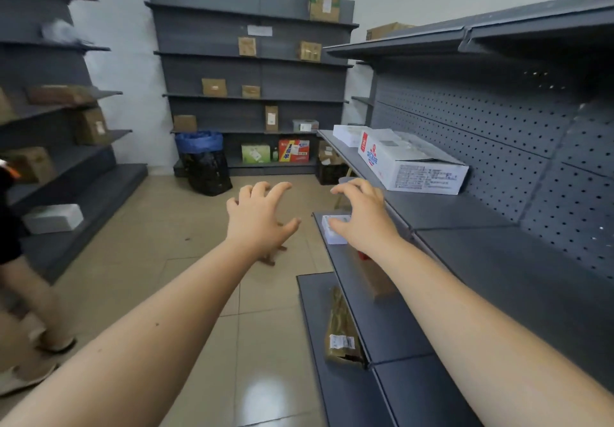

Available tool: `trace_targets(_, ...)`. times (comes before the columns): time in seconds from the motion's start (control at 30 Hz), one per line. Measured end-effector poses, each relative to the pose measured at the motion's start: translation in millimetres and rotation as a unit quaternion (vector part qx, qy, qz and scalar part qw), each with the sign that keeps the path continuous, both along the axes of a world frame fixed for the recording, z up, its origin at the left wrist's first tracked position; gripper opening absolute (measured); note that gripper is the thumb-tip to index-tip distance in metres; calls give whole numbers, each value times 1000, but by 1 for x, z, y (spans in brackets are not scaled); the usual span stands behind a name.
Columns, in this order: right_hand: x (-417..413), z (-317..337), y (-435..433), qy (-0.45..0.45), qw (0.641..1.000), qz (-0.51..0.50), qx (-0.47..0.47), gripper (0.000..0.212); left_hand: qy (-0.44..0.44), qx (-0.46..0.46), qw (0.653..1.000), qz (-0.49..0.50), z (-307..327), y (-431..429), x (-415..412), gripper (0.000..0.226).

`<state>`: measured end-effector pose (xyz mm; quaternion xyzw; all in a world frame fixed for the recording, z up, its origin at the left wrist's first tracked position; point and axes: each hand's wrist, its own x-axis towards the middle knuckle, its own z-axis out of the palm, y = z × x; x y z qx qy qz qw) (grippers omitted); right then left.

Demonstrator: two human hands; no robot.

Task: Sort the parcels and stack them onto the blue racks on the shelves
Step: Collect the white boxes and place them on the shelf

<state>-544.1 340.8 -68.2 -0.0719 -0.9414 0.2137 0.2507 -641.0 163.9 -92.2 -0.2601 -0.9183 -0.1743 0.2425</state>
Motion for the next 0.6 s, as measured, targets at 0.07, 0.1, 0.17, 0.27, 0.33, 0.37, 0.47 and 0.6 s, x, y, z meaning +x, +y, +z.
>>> trace_targets(0.07,-22,-1,3,9,1000,26,-2,46,4,14,1000,13,2,4,-13,70)
trace_targets(0.1,-32,-3,4,11,999,39,-1,46,6,21,1000,19,3,5,-18,73)
trace_targets(0.17,-51,-8,4,3,998,65,16,47,12,34,999,32,1,7,-28,81)
trace_targets(0.27,-83,-11,-2,-2,995,91,48,49,19,33,998,52,-3,4,-41,81)
trace_targets(0.33,-105,-13,-7,-2,993,103,59,50,20,10,997,70,-6,-4,-53,78)
trace_targets(0.37,-116,-15,-9,-7,992,107,68,50,22,-2,996,81,-7,-9,-61,75)
trace_targets(0.47,-148,-25,-16,-34,987,109,111,51,20,-29,992,117,-14,-24,-91,68)
trace_targets(0.6,-196,-37,-32,-71,975,104,183,51,5,-66,988,139,-28,-42,-134,66)
